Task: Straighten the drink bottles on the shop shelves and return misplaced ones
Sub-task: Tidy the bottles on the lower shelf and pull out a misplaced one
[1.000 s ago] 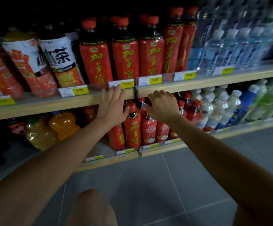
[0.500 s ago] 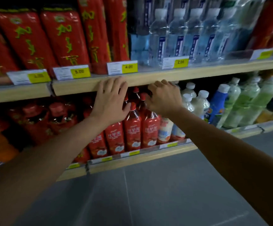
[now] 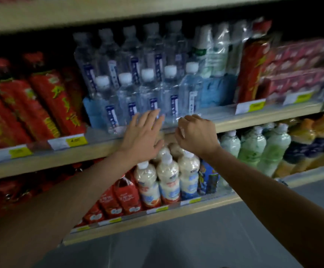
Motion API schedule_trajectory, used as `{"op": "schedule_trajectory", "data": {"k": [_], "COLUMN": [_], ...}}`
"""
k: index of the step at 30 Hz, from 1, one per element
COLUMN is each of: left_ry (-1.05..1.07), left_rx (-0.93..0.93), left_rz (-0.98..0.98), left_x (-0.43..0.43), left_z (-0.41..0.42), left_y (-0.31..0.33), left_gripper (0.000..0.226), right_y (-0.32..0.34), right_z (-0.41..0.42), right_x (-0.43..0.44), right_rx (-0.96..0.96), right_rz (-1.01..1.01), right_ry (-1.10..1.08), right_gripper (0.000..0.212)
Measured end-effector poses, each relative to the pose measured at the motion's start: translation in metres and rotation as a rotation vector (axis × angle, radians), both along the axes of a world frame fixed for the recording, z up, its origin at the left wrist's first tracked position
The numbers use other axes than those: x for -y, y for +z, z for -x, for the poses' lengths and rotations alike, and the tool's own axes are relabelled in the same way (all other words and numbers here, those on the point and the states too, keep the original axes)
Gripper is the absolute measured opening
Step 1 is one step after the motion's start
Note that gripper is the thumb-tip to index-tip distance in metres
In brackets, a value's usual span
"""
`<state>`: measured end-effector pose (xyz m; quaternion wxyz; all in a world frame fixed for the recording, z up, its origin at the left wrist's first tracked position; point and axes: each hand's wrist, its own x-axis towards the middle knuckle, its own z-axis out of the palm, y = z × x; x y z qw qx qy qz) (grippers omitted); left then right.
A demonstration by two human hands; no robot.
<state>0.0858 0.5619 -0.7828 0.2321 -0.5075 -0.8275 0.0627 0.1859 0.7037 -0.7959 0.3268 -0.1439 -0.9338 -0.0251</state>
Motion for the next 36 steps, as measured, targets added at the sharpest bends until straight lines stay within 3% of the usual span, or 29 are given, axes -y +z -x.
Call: {"op": "schedule_trajectory", "data": {"k": [6, 11, 17, 30, 36], "left_ry": [-0.065, 0.0, -0.012, 0.01, 0.016], "left_rx": [0.019, 0.101, 0.092, 0.066, 0.012], "left_rz": [0.106, 0.077, 0.129, 0.128, 0.124], "left_x": [-0.078, -0.118, -0.12, -0.125, -0.124], "left_z": [-0.022, -0.038, -0.039, -0.041, -0.038], "left_y": [0.013, 0.007, 0.015, 0.02, 0.014], "left_gripper": [0.075, 0.07, 0.067, 0.063, 0.062], "right_y": [0.019, 0.026, 0.034, 0.046, 0.045], "right_z": [-0.034, -0.057, -0.054, -0.023, -0.014], "right_x": [-0.086, -0.136, -0.164, -0.186, -0.187], "right_rx": [-0.087, -0.146, -0.257, -0.239, -0.307], "right_rz": [0.073, 0.173, 0.283, 0.531, 0.64], "right_ry": [-0.13, -0.286, -0.317, -0.384, -0.383], "right_gripper": [0.02, 0.027, 0.044, 0.075, 0.061]}}
